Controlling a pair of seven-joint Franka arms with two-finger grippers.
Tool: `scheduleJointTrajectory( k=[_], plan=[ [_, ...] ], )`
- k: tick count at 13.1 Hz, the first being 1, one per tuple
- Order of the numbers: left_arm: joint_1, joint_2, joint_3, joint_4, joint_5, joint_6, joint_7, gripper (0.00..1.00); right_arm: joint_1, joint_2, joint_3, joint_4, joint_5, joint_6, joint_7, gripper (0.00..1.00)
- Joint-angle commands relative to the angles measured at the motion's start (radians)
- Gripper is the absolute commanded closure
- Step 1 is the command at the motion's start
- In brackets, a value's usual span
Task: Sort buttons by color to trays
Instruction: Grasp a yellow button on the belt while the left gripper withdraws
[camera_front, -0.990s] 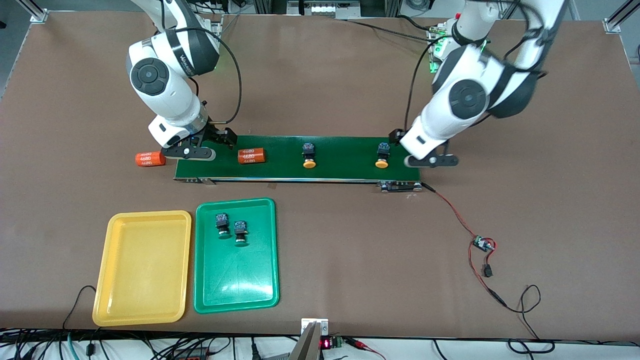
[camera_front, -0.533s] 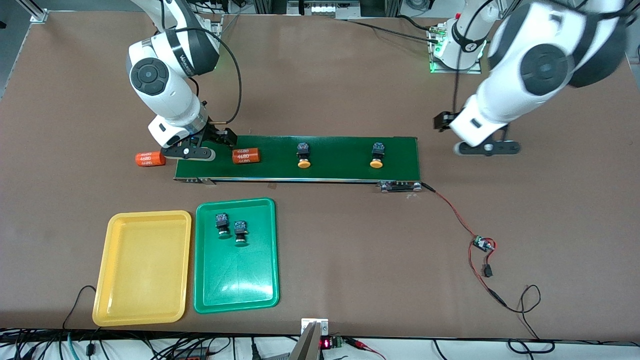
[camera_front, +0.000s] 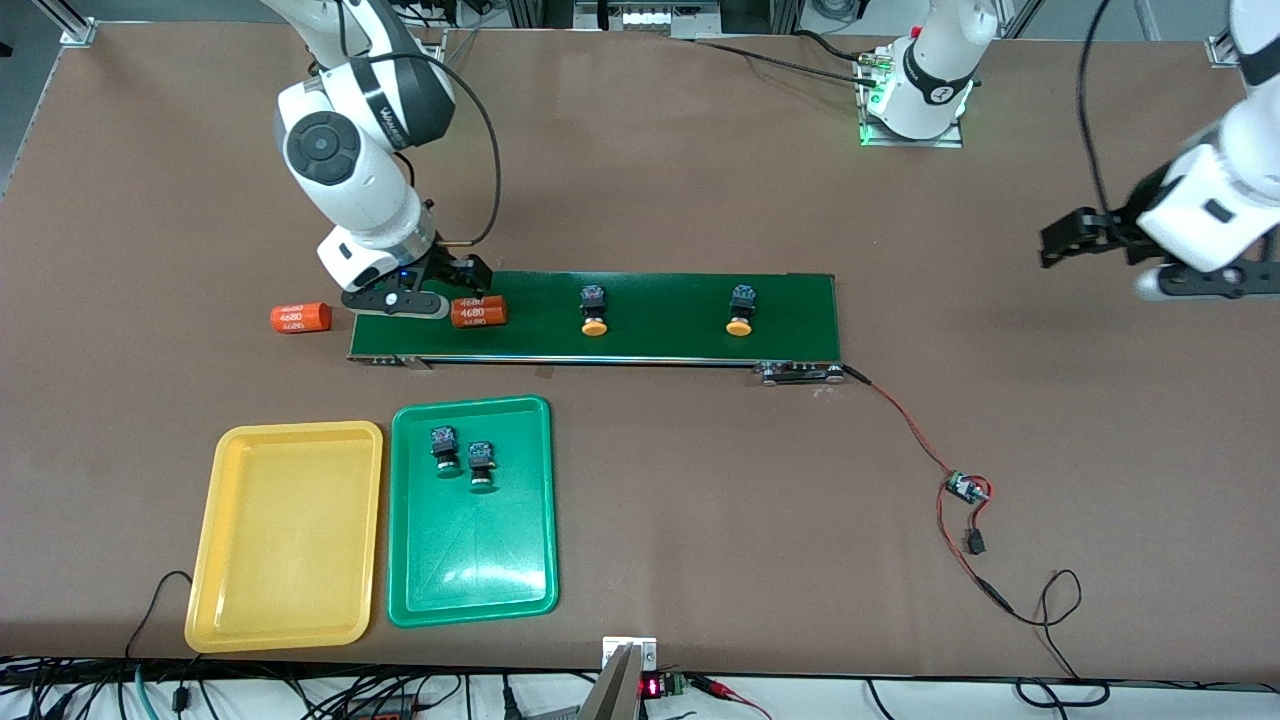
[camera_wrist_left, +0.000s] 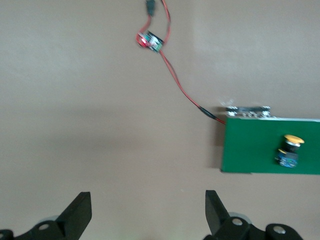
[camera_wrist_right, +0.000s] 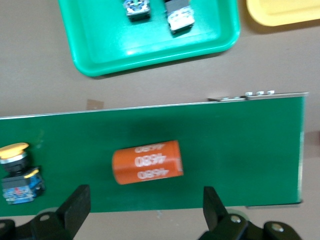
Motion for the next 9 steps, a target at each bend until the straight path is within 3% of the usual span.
scheduleJointTrajectory(
  k=[1,9],
  plan=[
    [-0.014,-0.052,0.004,-0.012,0.056,0.016,0.048,0.00,0.045,0.041,0.001,0.033,0.011,0.016,0.067,0.00],
    [0.000,-0.064,0.002,-0.017,0.052,0.016,0.037,0.00,0.134,0.138,-0.002,0.073,-0.006,0.078,0.160,0.00]
  ],
)
